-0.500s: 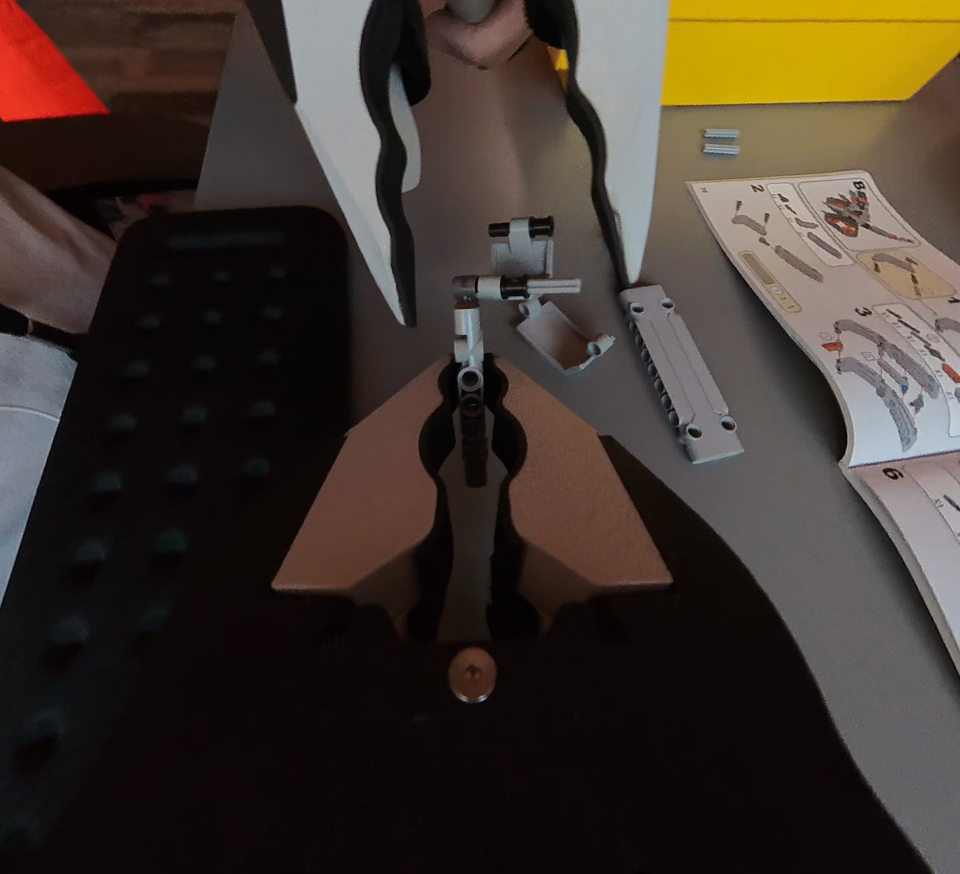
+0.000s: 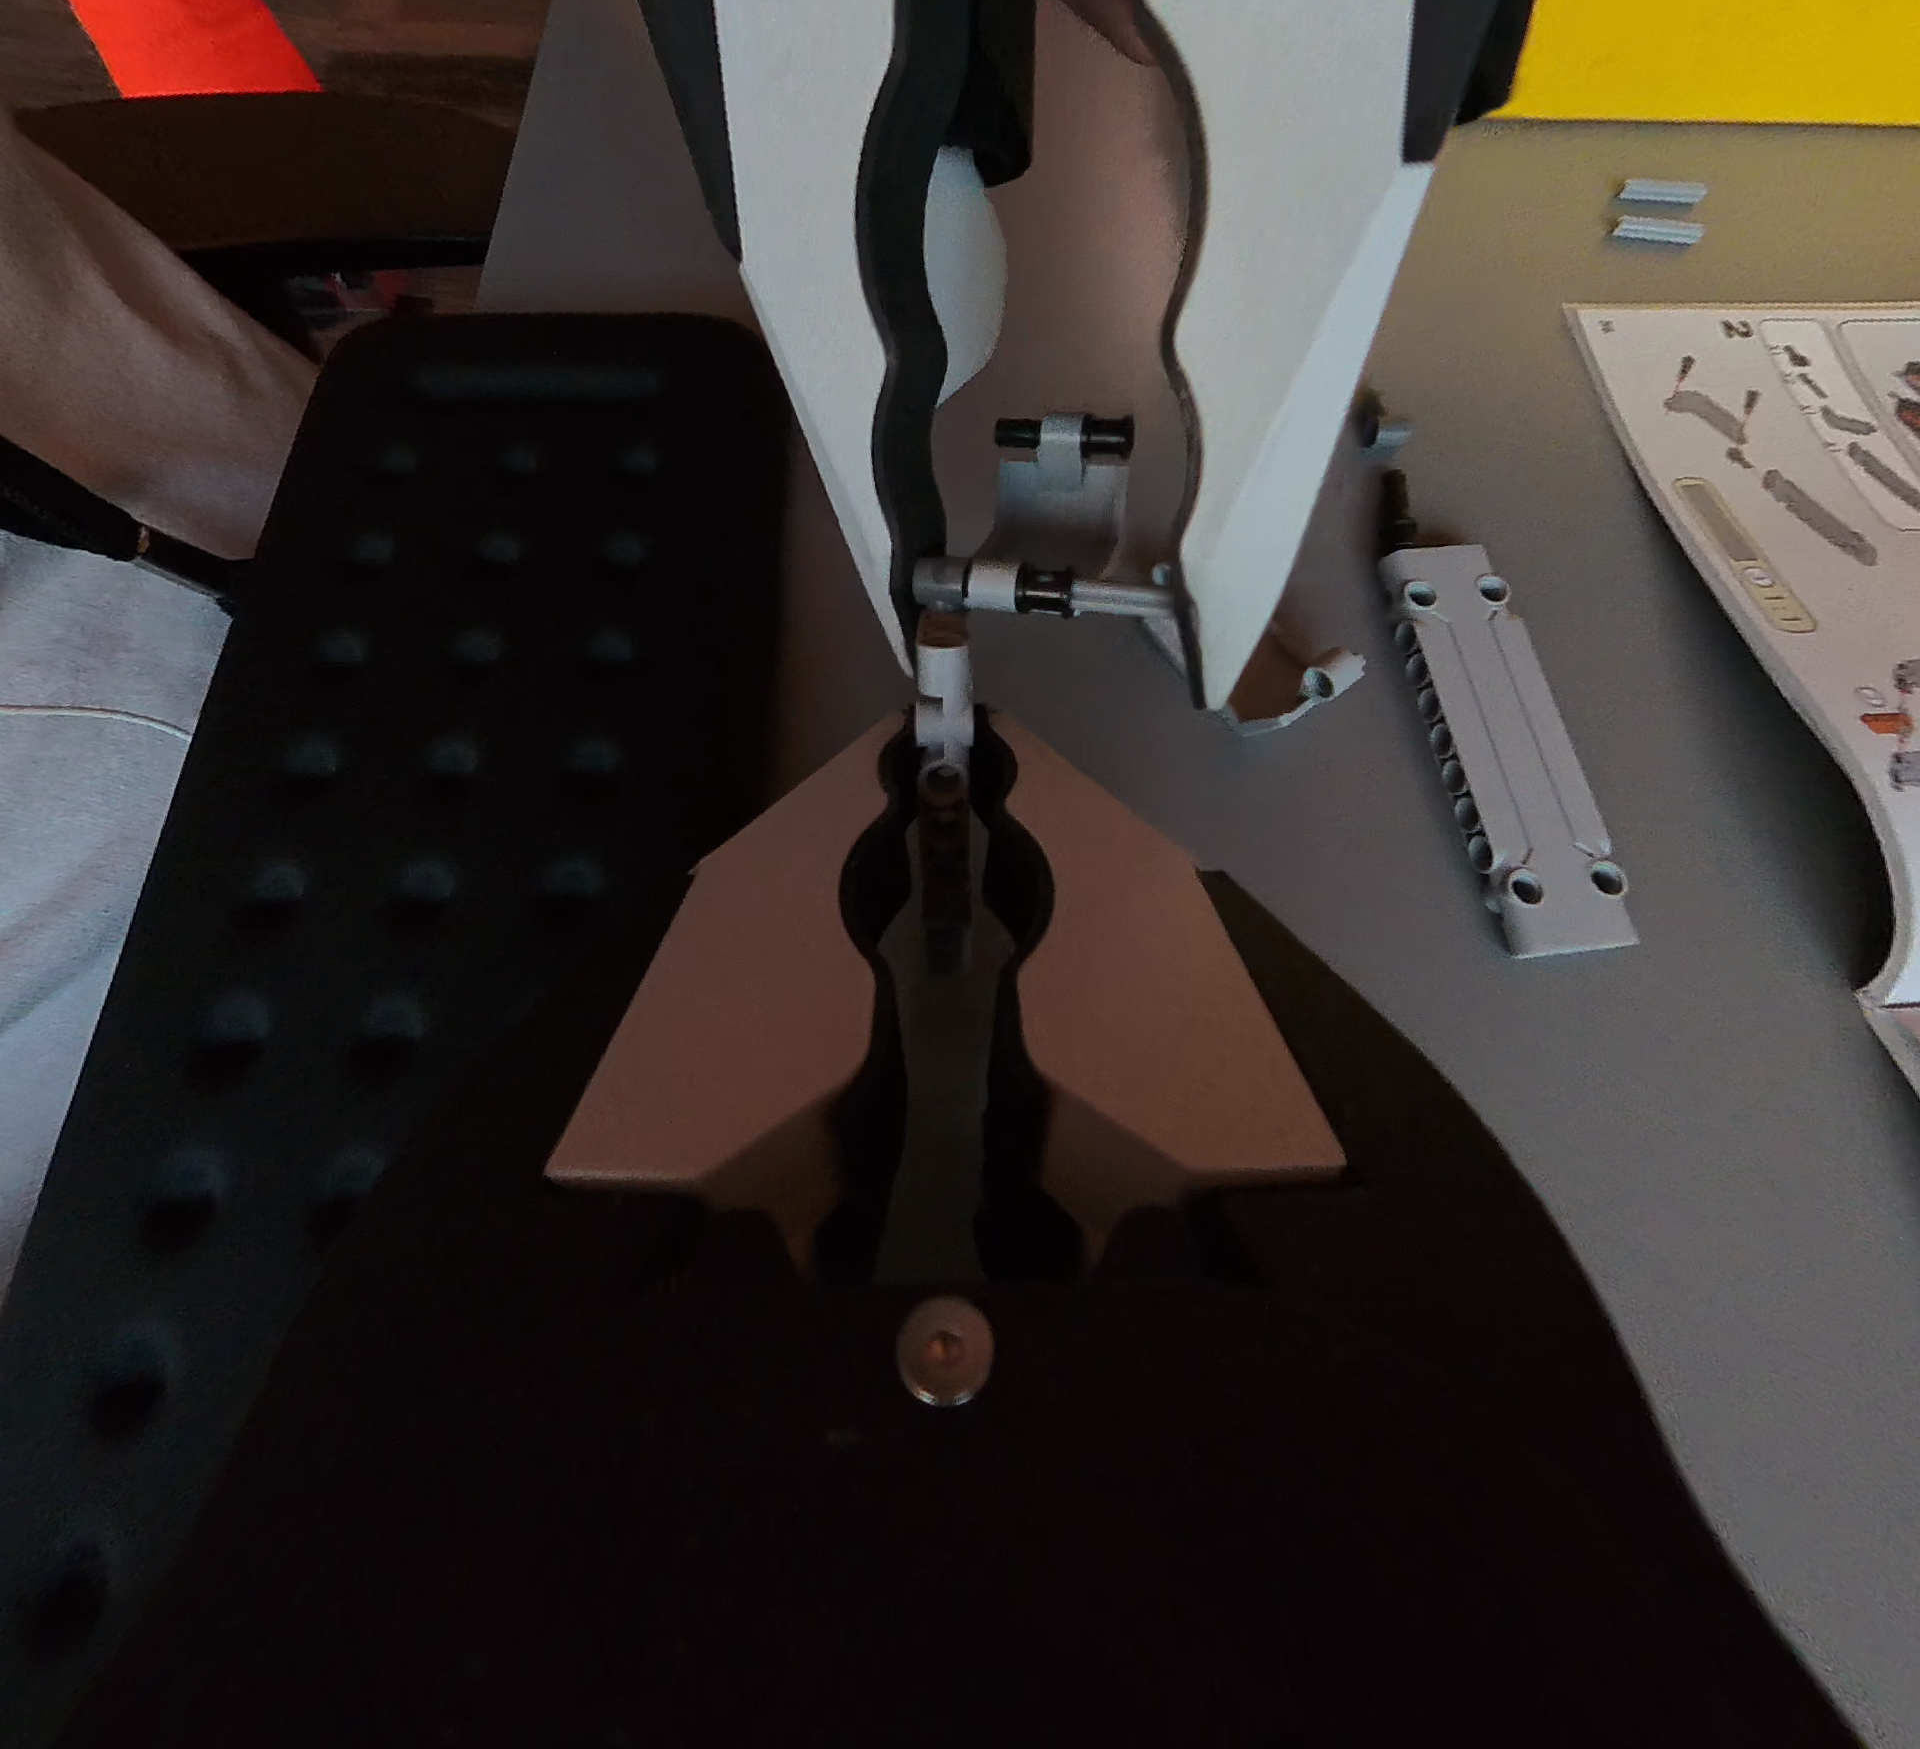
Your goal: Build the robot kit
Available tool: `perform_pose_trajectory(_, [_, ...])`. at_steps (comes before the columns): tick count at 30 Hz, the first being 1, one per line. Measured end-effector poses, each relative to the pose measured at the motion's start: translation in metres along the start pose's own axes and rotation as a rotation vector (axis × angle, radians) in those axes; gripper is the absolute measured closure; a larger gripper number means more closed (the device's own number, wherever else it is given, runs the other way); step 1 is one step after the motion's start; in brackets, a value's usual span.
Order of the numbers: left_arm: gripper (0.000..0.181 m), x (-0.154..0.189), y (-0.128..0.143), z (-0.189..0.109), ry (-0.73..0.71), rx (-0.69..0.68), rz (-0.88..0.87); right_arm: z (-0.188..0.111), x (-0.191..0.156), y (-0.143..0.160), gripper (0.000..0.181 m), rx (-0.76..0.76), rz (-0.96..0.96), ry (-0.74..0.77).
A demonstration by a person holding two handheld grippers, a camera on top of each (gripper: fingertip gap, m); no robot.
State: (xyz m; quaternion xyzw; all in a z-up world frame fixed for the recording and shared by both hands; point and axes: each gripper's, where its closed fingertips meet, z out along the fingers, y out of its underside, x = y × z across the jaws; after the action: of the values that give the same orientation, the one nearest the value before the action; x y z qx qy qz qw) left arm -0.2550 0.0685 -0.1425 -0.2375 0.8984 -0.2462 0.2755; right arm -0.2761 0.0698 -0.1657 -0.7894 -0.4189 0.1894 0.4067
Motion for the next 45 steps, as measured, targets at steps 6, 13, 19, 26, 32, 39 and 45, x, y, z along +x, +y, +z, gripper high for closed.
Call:
perform_pose_trajectory(6, [0.139, -0.001, 0.002, 0.001, -0.023, 0.004, -0.012, 0.000, 0.002, 0.001, 0.174, 0.002, 0.022, -0.005])
perform_pose_trajectory(13, [0.140, -0.007, 0.001, 0.000, -0.068, 0.047, -0.087, 0.002, 0.005, -0.013, 0.167, 0.061, -0.016, 0.035])
perform_pose_trajectory(19, [0.140, -0.007, 0.005, 0.003, -0.108, 0.020, -0.069, 0.003, 0.005, -0.007, 0.172, 0.018, 0.007, 0.052])
perform_pose_trajectory(26, [0.140, -0.005, 0.006, -0.001, -0.156, 0.044, -0.112, 0.005, 0.002, -0.008, 0.173, 0.015, 0.009, 0.044])
perform_pose_trajectory(32, [0.139, 0.008, 0.004, 0.001, -0.152, -0.066, 0.144, 0.011, -0.010, -0.003, 0.173, -0.024, -0.017, -0.029])
perform_pose_trajectory(39, [0.148, 0.015, -0.004, -0.007, -0.133, -0.062, 0.307, 0.007, -0.018, -0.012, 0.173, 0.042, 0.074, -0.127])
perform_pose_trajectory(45, [0.156, 0.019, -0.007, -0.009, -0.001, -0.032, 0.222, 0.002, -0.023, -0.017, 0.172, 0.082, 0.152, -0.232])
